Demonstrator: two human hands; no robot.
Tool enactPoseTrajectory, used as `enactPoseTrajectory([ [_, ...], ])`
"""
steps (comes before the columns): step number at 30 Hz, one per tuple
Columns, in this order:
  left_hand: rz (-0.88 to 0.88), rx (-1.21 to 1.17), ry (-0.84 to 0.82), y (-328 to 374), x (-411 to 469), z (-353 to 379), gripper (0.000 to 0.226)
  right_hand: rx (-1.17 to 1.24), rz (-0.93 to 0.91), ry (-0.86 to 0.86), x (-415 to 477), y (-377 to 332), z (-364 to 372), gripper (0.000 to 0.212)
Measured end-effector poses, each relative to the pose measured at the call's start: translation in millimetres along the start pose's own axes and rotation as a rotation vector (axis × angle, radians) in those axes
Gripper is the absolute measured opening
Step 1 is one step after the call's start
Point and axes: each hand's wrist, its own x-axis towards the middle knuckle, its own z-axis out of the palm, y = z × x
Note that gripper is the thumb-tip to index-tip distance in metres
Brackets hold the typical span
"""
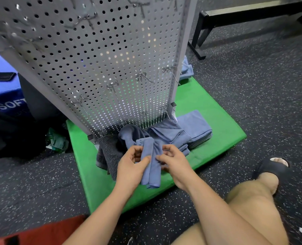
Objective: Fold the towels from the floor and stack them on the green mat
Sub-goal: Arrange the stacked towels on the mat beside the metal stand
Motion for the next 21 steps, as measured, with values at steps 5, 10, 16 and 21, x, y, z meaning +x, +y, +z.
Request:
enactPoseTrajectory([
  [5, 0.021, 0.015, -0.008, 6.1, 6.4, -0.1, 0.020, -0.058, -0.049, 0.042, 14.0, -15.5, -4.5, 0.038],
  [10, -0.003, -0.028, 0.045, 18.5, 17.6, 2.6, 0.021, -0.061, -0.060, 0.316, 42.2, -21.5, -41.3, 0.039],
  [16, -0.040, -0.113, 0.021, 23.7, 22.0, 5.3, 0.021, -0.244, -0.042, 0.435, 45.9, -13.5, -47.9, 0.048],
  [21, -0.045, -0.184, -0.018, 24.7, 24.7, 5.1, 0.035, -0.521, -0.259, 0.431, 29.1, -27.1, -37.2, 0.052],
])
